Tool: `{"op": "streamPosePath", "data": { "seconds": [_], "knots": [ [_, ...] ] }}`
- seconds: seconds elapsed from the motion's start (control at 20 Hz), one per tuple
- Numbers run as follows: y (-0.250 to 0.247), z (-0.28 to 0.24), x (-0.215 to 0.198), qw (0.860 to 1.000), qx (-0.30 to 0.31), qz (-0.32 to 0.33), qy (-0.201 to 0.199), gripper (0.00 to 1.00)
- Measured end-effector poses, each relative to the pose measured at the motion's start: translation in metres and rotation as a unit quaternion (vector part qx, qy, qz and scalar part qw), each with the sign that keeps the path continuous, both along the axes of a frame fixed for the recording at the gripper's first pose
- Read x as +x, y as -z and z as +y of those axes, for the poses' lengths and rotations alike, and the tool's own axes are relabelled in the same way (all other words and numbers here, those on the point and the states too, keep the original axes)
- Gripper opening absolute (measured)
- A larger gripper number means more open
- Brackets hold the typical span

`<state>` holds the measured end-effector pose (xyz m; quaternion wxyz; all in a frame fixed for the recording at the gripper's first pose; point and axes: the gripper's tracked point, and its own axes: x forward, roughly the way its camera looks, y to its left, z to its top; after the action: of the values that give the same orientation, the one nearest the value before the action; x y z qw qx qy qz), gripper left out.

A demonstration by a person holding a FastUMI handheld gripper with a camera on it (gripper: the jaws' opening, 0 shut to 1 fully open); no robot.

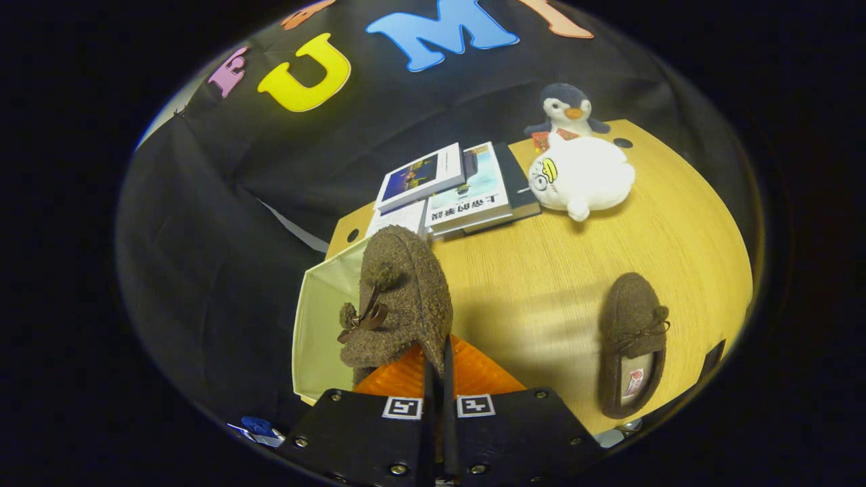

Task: Open the storage box then place both shoes into the box .Put the left shoe in first, then the right shoe, with the right side of both shoes facing outward in a uniform manner.

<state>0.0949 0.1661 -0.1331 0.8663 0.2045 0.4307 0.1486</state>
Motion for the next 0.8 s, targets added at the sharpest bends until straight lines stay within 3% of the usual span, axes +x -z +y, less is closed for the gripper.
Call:
{"op": "streamPosePath", "data": {
  "seconds": [0.35,0.8],
  "knots": [
    [-0.036,0.045,0.006,0.999,0.02,-0.022,-0.023,0.05],
    [-0.027,0.114,0.005,0.998,0.021,-0.009,-0.055,0.04]
  ]
}}
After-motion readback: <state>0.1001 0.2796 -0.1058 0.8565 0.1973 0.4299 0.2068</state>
